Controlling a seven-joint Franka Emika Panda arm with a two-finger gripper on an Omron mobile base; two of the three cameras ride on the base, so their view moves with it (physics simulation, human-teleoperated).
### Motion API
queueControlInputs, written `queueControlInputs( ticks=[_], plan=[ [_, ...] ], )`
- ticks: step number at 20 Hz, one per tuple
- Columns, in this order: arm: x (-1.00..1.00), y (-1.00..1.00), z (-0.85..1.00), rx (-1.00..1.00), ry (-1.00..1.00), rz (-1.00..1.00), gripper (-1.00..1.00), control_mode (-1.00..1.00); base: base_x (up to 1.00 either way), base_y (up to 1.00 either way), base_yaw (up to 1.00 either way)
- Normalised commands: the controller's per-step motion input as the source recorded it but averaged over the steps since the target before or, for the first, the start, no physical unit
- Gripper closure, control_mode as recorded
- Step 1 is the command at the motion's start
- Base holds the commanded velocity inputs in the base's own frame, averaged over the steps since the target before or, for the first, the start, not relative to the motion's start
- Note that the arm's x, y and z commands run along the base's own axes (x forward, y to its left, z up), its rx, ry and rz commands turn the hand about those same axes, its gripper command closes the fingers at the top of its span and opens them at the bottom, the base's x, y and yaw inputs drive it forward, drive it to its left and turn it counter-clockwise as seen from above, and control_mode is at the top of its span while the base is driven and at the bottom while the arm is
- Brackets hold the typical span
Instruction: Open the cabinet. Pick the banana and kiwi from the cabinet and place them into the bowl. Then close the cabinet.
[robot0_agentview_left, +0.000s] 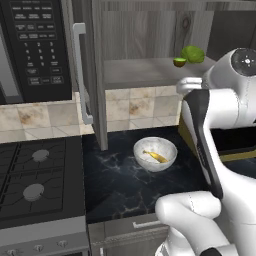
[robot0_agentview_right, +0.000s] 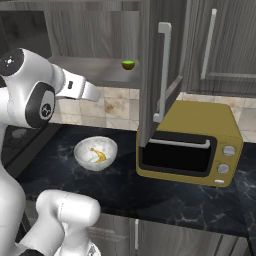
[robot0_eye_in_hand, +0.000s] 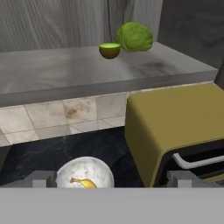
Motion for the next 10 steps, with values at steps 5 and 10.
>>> queueControlInputs(
  ticks=[5,10],
  plan=[
    [0.15,0.00,0.08,-0.01,0.00,0.00,-1.00,-1.00,0.00,0.00,0.00],
    [0.24,0.00,0.07,0.00,0.00,0.00,-1.00,-1.00,0.00,0.00,0.00]
  ],
)
